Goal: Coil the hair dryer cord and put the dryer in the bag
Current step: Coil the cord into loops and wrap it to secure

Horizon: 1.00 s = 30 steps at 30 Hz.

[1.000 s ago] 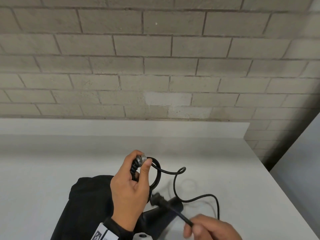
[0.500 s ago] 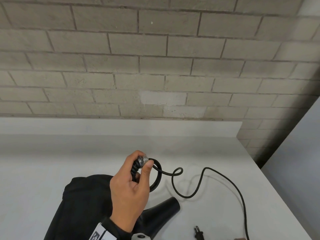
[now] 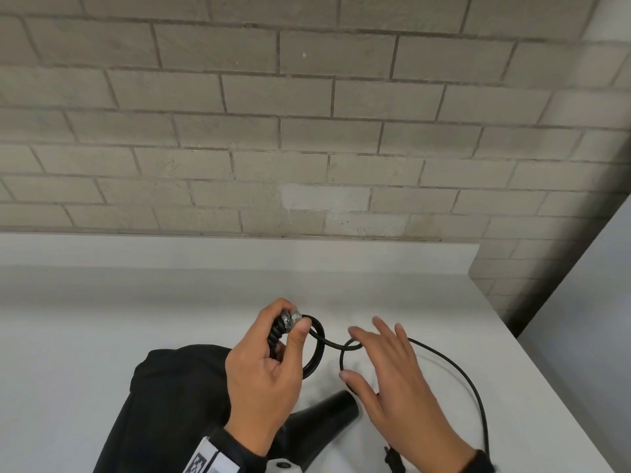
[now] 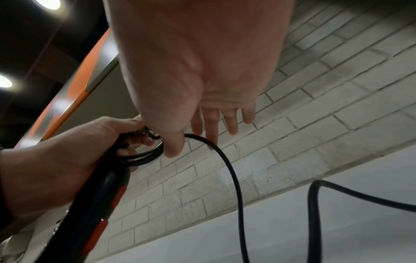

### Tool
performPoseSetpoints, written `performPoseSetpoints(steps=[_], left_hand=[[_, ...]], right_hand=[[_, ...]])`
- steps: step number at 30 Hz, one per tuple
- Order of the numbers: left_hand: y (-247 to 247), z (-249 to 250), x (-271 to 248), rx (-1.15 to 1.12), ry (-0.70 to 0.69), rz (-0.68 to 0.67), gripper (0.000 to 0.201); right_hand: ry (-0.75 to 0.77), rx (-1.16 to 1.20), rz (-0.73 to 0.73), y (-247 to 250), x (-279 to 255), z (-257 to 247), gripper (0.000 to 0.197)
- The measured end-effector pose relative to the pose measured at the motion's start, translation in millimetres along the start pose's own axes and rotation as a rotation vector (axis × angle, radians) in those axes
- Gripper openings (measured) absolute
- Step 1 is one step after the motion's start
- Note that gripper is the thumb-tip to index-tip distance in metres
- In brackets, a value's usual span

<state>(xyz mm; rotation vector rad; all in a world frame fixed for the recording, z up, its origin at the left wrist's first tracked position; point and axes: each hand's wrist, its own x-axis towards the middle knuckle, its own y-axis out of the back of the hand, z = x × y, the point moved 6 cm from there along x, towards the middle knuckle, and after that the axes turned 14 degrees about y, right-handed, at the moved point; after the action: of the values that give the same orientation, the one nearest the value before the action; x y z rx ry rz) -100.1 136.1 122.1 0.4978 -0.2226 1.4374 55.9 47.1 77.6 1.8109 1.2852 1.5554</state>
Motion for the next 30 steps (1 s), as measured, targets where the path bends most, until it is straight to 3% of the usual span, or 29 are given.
performPoseSetpoints(steps=[3, 10, 17, 24, 30], left_hand=[[1, 2, -2, -0.024, -0.014, -0.008, 0.01], [0, -6, 1, -0.027, -0.015, -0.003, 0.015], [-1, 2, -3, -0.159, -0.085, -0.153, 0.023], [0, 1, -10, -0.285, -0.097, -0.224, 0.053], [3, 4, -11, -0.279, -0.143, -0.187, 0.033]], right_hand=[[0.08, 0.033, -0.009, 6, 11, -6, 0.015], [0.165, 0.252, 0.183, 44, 40, -37, 0.012], [0.055, 0.592, 0.245, 56, 62, -48, 0.011], [-0.022, 0.797, 0.248, 47, 70, -57, 0.015], [-0.159, 0.88, 0.328, 36, 64, -51, 0.02]])
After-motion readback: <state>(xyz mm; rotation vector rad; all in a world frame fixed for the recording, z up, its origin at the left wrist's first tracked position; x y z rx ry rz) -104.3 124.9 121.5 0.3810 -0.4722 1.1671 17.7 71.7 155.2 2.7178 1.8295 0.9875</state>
